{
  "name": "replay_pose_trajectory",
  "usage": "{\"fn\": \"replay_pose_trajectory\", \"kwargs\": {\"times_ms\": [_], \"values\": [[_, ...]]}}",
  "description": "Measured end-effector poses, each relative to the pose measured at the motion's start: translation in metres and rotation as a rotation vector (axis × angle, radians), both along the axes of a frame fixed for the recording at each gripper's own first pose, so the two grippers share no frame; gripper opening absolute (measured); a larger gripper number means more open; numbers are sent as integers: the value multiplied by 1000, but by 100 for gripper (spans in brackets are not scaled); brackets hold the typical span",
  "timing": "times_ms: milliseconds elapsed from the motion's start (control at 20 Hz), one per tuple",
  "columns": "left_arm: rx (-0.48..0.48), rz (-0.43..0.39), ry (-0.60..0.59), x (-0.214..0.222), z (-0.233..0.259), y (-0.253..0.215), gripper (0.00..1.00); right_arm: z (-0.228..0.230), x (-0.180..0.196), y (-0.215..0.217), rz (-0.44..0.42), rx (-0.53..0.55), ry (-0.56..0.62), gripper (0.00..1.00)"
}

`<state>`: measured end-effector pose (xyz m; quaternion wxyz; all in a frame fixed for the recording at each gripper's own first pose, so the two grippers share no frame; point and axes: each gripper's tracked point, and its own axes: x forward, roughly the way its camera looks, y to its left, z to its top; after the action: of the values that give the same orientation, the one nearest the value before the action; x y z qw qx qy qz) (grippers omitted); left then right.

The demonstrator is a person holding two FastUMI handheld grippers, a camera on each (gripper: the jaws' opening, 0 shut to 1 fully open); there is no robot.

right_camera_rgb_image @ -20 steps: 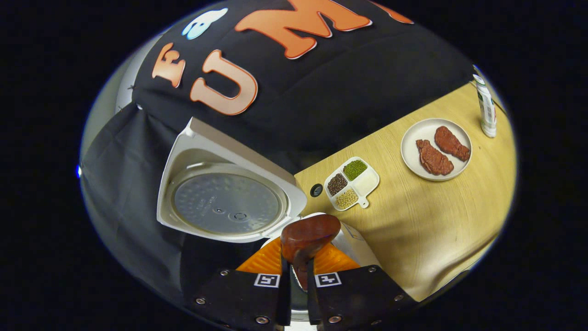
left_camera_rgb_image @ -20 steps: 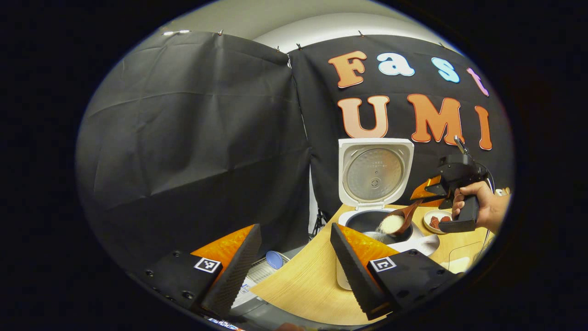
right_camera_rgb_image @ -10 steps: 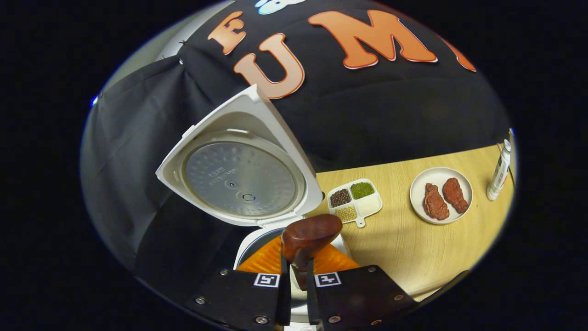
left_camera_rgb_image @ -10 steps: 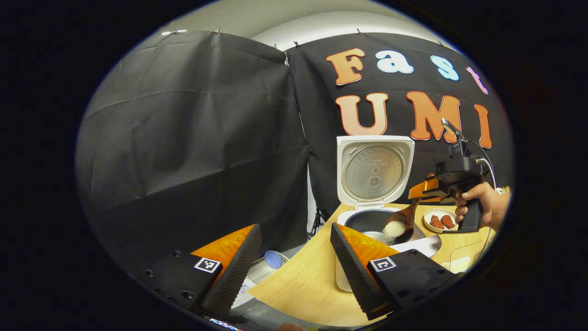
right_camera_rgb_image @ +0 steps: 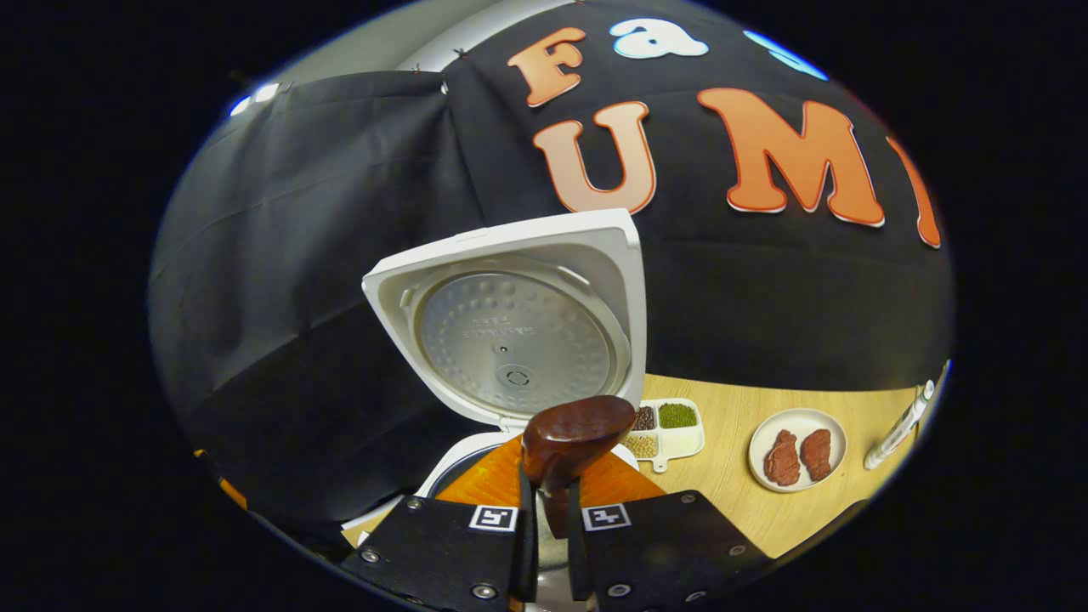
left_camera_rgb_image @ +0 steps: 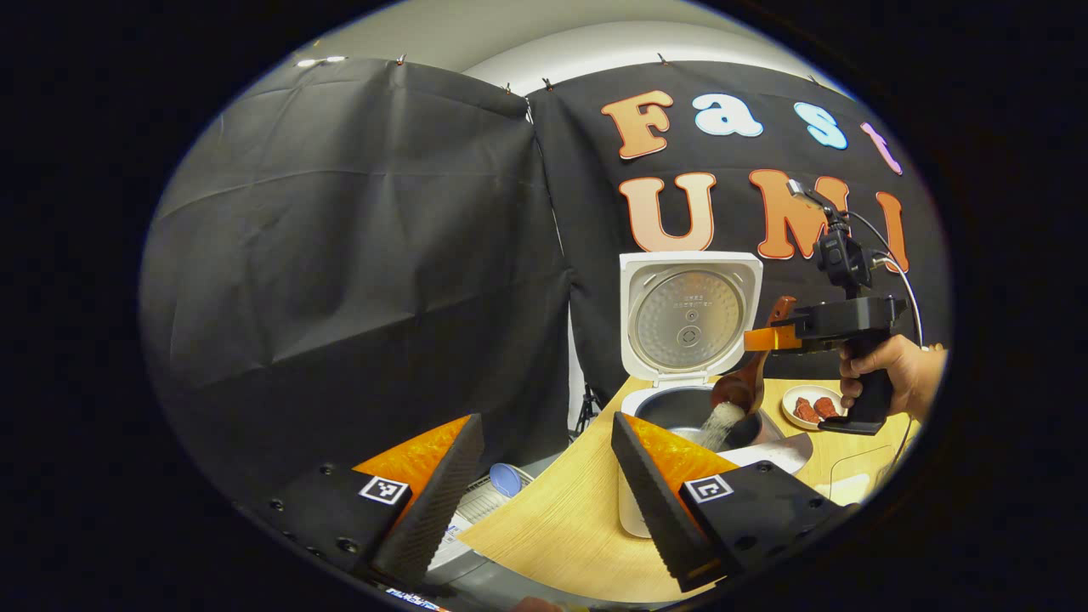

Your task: Close the left gripper, press the button to open the rice cooker; take a wooden spoon from the chopstick holder with the right hand, scoop a spoonful of rice and pour it into the rice cooker, then put the wooden spoon back into the chopstick holder.

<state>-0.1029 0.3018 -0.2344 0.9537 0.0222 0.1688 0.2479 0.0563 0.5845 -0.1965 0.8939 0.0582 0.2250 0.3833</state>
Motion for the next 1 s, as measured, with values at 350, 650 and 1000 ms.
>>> {"fn": "replay_pose_trajectory", "kwargs": {"times_ms": [350,650,1000], "values": [[9,-7,-4,-8,6,-12,100,40,-24,8,126,-36,-272,13],[28,-12,-11,-17,17,-28,100,56,-42,-3,162,-14,-332,14],[13,-42,-7,-20,22,-62,100,69,-35,-77,75,64,-211,13]]}}
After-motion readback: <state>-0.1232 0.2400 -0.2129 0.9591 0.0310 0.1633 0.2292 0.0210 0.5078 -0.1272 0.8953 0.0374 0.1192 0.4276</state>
